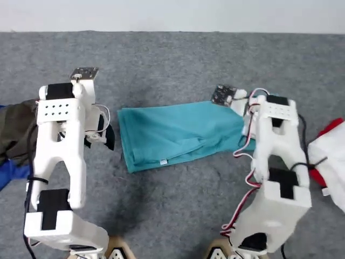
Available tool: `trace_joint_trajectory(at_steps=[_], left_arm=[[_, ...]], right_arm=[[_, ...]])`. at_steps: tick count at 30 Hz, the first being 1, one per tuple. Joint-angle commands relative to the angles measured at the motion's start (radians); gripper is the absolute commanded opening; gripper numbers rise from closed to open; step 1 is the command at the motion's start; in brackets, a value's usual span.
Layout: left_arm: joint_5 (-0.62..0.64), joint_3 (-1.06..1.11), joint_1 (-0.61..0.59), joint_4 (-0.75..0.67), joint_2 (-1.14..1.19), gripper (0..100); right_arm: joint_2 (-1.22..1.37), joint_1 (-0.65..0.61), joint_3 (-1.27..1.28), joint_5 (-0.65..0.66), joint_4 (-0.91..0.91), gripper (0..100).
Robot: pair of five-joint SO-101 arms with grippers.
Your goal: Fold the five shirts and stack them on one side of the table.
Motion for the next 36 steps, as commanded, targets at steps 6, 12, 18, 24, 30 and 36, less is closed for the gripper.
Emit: trace_joint_trajectory(at_steps=[6,12,18,24,30,36], left_arm=[[0.008,-0.001,0.008,0.034,-0.054,21],[0.011,-0.001,0.009,0.034,-0.054,21],[0.014,0.001,0.081,0.034,-0.046,21],[0.064,0.001,0.120,0.015,-0.040,21],[0.201,-0.004,0.114,0.012,0.044,21],[0.307,-0.021,0.114,0.006,0.063,21]], right_arm=[[0.097,-0.050,-0.276,-0.147,-0.021,2.5],[0.061,-0.033,-0.315,-0.150,0.061,2.7],[-0.036,-0.054,-0.315,-0.152,0.124,2.7],[0.018,-0.107,-0.319,-0.184,0.090,2.7],[0.022,-0.114,-0.344,-0.310,0.122,2.7],[-0.122,-0.007,-0.414,-0.316,0.288,2.7]])
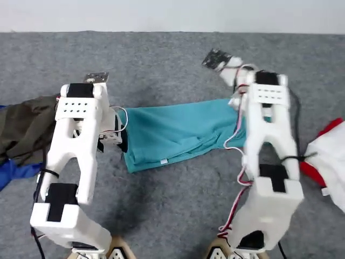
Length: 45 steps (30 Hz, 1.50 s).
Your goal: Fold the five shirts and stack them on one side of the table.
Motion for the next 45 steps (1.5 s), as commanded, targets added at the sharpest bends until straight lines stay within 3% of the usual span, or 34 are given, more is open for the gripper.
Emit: trace_joint_trajectory(at_steps=[1,8,15,19,25,27,34,40,45], left_arm=[[0.104,-0.025,0.003,-0.003,0.002,21],[0.242,-0.025,0.025,-0.083,0.038,36],[0.245,-0.117,0.028,-0.103,0.318,36],[0.245,-0.298,0.041,-0.063,0.479,28],[0.238,-0.633,0.121,0.035,0.698,8],[0.193,-0.696,0.140,0.034,0.738,1],[0.091,-0.707,0.109,0.034,0.698,1],[-0.077,-0.716,0.037,0.031,0.532,1],[-0.150,-0.716,0.130,0.029,0.417,1]], right_arm=[[-0.119,0.074,-0.058,-0.009,0.088,2.7],[-0.140,0.213,-0.057,-0.006,0.137,2.8],[-0.150,0.377,-0.057,0.103,0.196,2.8],[-0.150,0.455,-0.057,0.104,0.196,2.8],[-0.137,0.549,-0.054,0.104,0.220,2.7],[-0.122,0.573,-0.054,0.104,0.237,2.7],[-0.027,0.661,-0.055,0.104,0.248,2.7],[0.008,0.697,-0.055,0.152,0.280,2.7],[0.010,0.702,-0.055,0.180,0.280,2.7]])
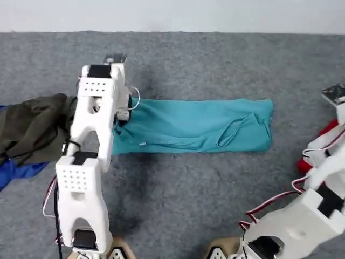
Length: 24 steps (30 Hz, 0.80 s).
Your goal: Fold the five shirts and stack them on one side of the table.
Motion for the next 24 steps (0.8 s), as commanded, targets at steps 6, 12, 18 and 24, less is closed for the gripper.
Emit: trace_joint_trajectory(at_steps=[6,12,18,24], left_arm=[[-0.044,-0.082,0.423,0.000,-0.170,4],[-0.044,-0.298,0.649,-0.101,-0.046,6],[-0.044,-0.579,0.749,-0.126,0.167,6],[-0.083,-0.753,0.752,-0.232,0.313,6]], right_arm=[[-0.005,0.085,-0.043,0.018,-0.008,2.7],[-0.004,0.196,-0.041,0.121,-0.008,2.7],[-0.004,0.263,-0.041,0.178,-0.010,2.7],[-0.004,0.295,-0.041,0.184,0.002,2.7]])
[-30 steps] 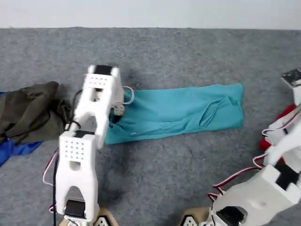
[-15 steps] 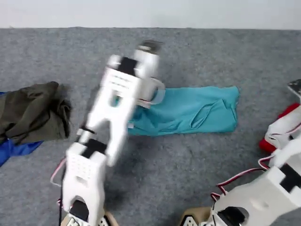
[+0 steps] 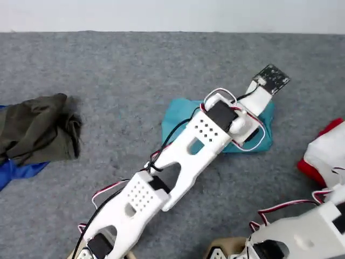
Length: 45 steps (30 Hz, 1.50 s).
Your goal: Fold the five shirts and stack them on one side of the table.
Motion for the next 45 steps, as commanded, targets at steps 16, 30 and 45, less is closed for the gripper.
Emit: trace_joint_trajectory(at_steps=[16,30,45], left_arm=[[0.160,0.076,-0.629,0.212,-0.230,20],[0.101,1.110,-0.925,0.209,-0.707,20],[0.074,1.214,-0.933,0.209,-0.904,20]], right_arm=[[-0.131,-0.727,-0.048,-0.419,0.292,32.5],[-0.124,-1.273,-0.048,-0.580,0.189,50.5],[0.182,-1.253,-0.049,-0.572,-0.102,47.2]])
